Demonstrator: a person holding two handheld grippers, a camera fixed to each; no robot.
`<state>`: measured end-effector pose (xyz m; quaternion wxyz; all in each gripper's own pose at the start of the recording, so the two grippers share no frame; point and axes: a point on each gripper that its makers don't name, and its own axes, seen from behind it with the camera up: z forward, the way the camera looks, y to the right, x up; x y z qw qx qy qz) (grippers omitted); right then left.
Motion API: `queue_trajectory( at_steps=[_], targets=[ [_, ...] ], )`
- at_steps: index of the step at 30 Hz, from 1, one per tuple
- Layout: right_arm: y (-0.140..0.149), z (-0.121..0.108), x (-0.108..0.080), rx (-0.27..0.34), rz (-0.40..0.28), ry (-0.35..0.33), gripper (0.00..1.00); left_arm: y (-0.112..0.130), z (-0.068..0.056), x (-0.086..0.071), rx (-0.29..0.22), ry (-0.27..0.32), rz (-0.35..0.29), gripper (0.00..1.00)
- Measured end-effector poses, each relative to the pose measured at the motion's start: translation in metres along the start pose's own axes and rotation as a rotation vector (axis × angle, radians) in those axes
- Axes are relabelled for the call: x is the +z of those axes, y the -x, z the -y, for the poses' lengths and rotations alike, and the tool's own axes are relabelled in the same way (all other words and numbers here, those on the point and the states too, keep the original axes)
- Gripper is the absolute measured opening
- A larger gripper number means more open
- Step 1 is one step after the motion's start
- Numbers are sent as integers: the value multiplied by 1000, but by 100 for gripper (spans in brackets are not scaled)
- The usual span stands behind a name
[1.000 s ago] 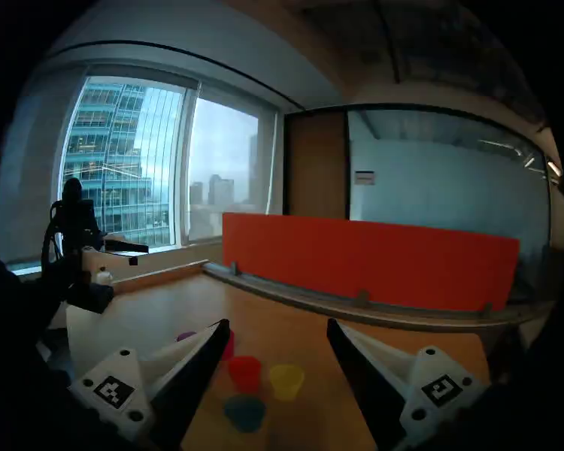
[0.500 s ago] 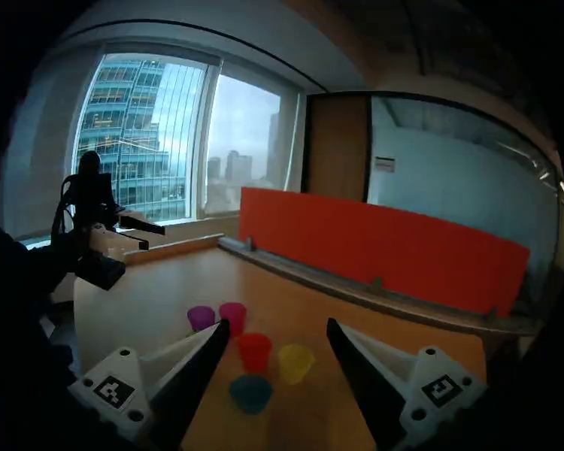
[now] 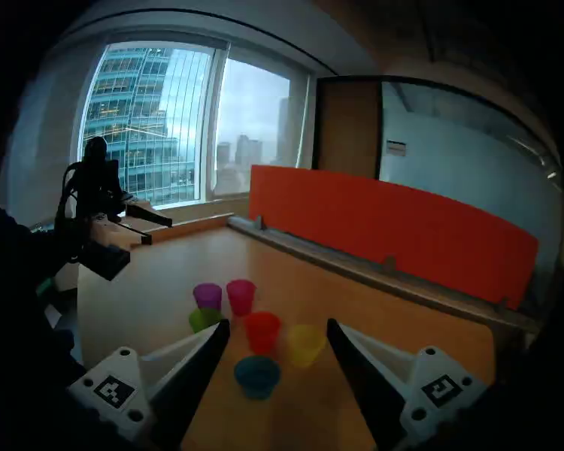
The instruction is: Pour water
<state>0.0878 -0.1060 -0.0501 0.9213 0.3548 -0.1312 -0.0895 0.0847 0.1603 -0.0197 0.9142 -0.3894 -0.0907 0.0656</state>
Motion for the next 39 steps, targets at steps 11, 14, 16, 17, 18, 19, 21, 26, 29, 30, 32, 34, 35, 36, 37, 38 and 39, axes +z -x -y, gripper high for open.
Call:
queue_trajectory(
  at_steps=[11,14,16,17,18,19,21,26,29,30,32,34,35,36,37,38,39],
  targets=[
    [34,1,15,-14,56,-3,100,44,-11,14,-22,29,65,100],
    [43,2,17,-14,69,-5,100,56,-16,17,-15,37,87,100],
    [49,2,19,-15,78,-6,100,65,-19,20,-12,42,102,100],
    [52,3,20,-16,82,-6,100,69,-21,22,-11,45,110,100],
    [54,3,22,-17,86,-6,100,74,-22,24,-11,48,118,100],
    [56,3,23,-18,90,-7,100,78,-23,25,-12,50,125,100],
    [61,5,25,-18,97,-10,100,86,-25,28,-14,55,140,100],
    [69,6,31,-19,112,-16,100,103,-27,34,-14,61,170,100],
    [73,6,35,-22,120,-17,100,114,-29,37,-12,65,189,100],
    [75,6,36,-24,122,-17,100,118,-30,38,-12,66,196,100],
    [77,6,38,-27,126,-18,100,125,-32,40,-14,71,209,100],
    [80,7,41,-29,132,-20,100,132,-33,43,-16,75,223,100],
    [82,7,42,-30,135,-21,100,135,-34,44,-17,76,229,100],
    [83,7,43,-31,139,-22,100,139,-35,45,-18,77,236,100],
    [85,7,43,-31,141,-23,100,142,-35,47,-18,78,242,100],
    [86,8,44,-31,143,-25,100,144,-35,48,-18,79,247,100],
    [88,8,45,-31,146,-26,100,147,-35,49,-17,80,254,100]
  ],
)
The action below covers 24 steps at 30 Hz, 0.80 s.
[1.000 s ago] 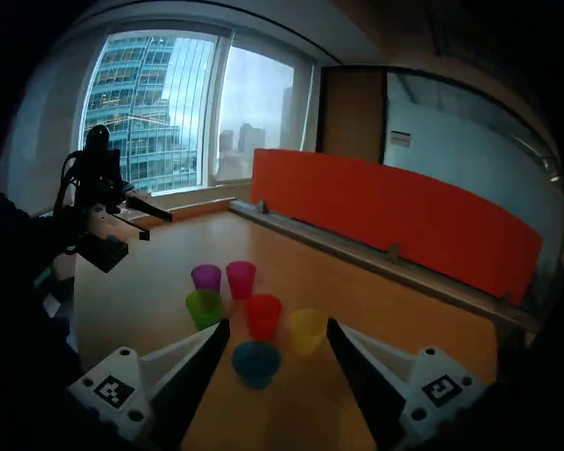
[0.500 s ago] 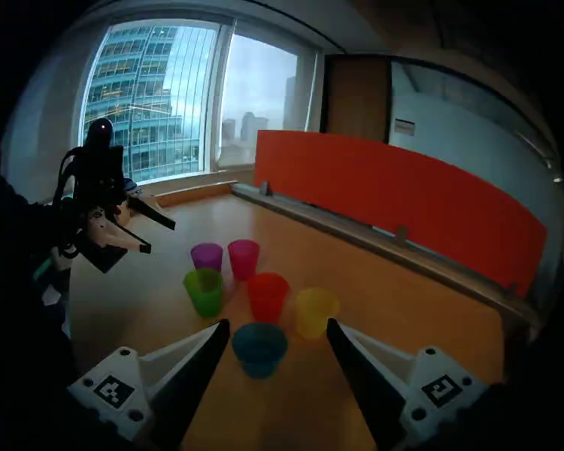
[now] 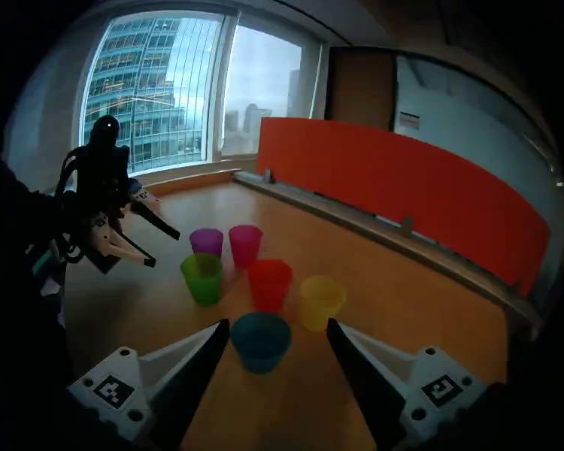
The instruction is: Pour water
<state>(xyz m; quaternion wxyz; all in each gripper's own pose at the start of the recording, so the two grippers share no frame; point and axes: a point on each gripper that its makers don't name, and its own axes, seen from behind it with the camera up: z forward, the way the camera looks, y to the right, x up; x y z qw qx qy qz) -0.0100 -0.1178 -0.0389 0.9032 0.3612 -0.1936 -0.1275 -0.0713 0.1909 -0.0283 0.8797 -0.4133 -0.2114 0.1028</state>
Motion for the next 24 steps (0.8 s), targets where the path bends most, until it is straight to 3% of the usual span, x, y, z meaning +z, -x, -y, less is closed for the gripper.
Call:
queue_trajectory(
  at_steps=[24],
  targets=[
    [27,2,15,12,50,-15,100,27,6,34,22,-14,79,100]
  ],
)
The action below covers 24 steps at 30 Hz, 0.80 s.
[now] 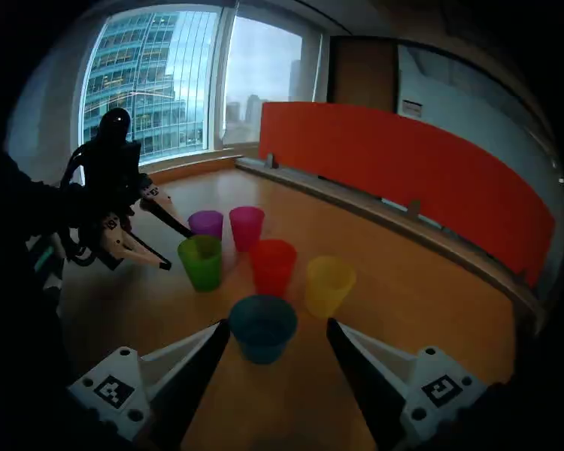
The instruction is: Pour water
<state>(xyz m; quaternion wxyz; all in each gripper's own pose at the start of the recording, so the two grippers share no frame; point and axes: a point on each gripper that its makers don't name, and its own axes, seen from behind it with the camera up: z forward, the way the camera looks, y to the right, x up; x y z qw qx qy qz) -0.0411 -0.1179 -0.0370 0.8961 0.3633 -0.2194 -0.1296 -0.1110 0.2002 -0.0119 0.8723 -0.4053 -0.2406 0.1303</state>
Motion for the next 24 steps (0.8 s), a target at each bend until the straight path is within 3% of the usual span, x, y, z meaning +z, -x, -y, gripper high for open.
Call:
queue_trajectory(
  at_steps=[24],
  targets=[
    [14,-6,12,16,27,-8,100,-6,4,29,-4,12,0,100]
  ],
)
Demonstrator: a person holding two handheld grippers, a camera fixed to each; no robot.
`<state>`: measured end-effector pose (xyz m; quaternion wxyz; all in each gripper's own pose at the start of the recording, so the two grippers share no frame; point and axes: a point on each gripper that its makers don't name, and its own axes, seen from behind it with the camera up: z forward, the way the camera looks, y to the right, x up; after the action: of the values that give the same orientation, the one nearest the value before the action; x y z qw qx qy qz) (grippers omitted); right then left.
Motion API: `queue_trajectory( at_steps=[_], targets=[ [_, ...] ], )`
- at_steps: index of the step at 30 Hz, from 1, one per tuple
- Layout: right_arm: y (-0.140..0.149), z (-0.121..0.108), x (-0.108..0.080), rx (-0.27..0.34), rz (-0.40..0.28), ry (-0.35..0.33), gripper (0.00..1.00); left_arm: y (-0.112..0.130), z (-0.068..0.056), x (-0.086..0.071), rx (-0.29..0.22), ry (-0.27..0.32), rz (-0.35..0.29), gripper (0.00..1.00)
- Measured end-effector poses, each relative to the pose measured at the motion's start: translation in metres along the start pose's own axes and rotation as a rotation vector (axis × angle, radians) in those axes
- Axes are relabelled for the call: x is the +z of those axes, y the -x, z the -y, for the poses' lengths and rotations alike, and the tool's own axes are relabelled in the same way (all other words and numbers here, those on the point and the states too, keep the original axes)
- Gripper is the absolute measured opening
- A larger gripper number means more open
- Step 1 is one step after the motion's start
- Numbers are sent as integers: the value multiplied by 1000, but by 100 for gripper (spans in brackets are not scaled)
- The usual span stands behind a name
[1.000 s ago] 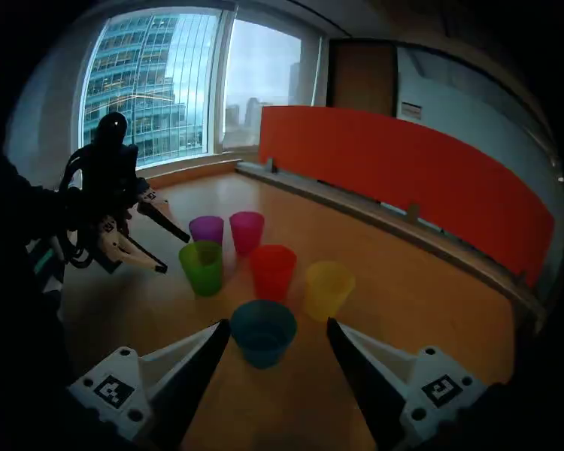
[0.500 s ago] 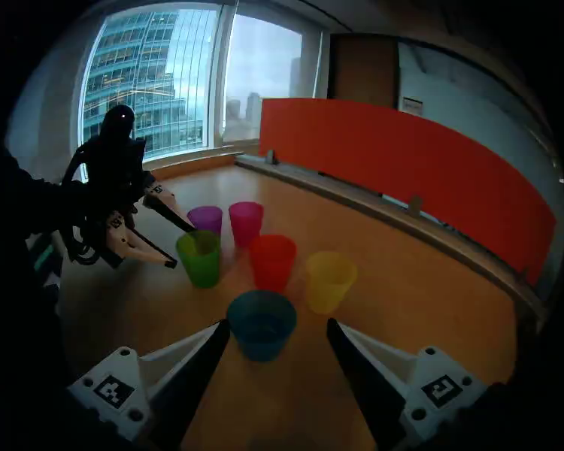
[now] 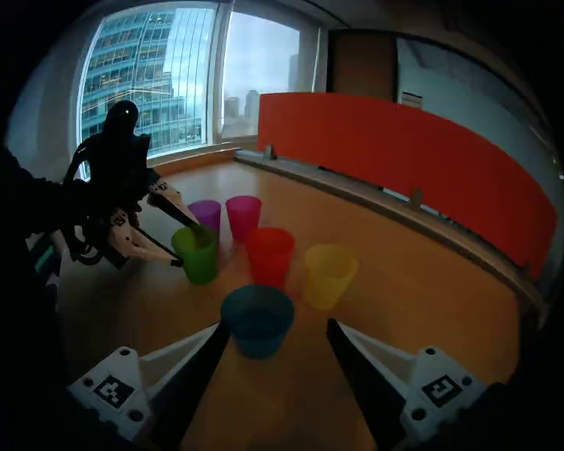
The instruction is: Pour water
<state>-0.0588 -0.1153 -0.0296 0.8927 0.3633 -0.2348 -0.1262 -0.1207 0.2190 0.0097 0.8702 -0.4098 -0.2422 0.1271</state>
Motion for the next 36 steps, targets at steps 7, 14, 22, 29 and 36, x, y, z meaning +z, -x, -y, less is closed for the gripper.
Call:
queue_trajectory(
  at_steps=[7,14,22,29,36],
  targets=[
    [0,-1,3,4,2,-2,100,-1,2,6,8,-2,-2,100],
    [1,-2,4,8,5,-2,100,-3,3,7,8,-3,-3,100],
    [1,-2,6,8,8,-6,100,-3,1,7,6,-4,0,89],
    [3,2,8,2,10,-10,100,-5,0,5,0,0,-4,89],
    [9,7,14,-1,19,-17,100,-13,-1,-2,1,-1,-22,89]
  ],
)
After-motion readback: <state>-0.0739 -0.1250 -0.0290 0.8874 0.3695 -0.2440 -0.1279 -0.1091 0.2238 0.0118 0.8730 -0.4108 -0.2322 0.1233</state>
